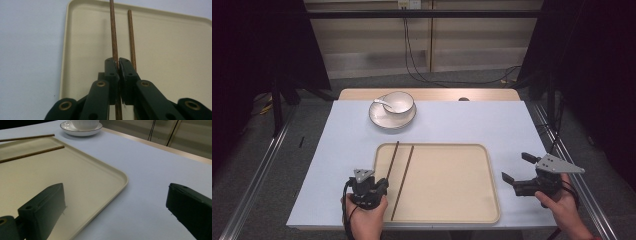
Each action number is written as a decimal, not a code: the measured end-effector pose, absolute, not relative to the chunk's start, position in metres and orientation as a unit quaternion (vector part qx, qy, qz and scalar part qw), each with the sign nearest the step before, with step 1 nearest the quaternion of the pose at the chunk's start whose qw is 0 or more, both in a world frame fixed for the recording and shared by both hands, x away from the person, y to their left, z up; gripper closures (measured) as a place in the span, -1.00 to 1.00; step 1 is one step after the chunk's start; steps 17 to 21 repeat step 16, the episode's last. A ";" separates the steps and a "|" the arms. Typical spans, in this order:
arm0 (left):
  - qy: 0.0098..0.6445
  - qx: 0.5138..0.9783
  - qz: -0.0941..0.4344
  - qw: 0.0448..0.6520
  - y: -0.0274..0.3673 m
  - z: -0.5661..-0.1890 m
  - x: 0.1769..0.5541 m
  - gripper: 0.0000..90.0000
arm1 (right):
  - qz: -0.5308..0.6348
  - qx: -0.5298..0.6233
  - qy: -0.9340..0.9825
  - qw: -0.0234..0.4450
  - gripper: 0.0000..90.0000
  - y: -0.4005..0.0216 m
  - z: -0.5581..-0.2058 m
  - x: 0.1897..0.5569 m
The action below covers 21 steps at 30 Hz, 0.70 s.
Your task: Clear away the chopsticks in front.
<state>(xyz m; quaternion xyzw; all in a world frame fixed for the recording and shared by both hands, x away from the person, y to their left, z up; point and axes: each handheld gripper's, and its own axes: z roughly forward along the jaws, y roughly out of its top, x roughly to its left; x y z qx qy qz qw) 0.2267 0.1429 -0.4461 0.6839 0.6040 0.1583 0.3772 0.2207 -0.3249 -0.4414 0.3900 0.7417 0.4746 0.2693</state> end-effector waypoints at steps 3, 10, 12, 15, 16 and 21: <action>0.600 0.689 0.162 0.373 0.140 -0.447 0.230 0.80 | 0.480 0.392 0.738 0.267 -0.96 -0.327 -0.441 0.221; 0.585 0.675 0.197 0.403 0.141 -0.442 0.236 0.34 | 0.481 0.398 0.734 0.268 -0.96 -0.330 -0.440 0.220; 0.579 0.674 0.206 0.410 0.141 -0.440 0.238 0.17 | 0.484 0.397 0.733 0.267 -0.96 -0.330 -0.440 0.220; 0.573 0.668 0.213 0.424 0.141 -0.439 0.241 0.01 | 0.480 0.397 0.734 0.269 -0.96 -0.329 -0.440 0.219; 0.572 0.666 0.214 0.428 0.141 -0.439 0.241 0.01 | 0.480 0.397 0.734 0.269 -0.96 -0.329 -0.440 0.219; 0.572 0.666 0.214 0.428 0.141 -0.439 0.241 0.01 | 0.480 0.397 0.734 0.269 -0.96 -0.329 -0.440 0.219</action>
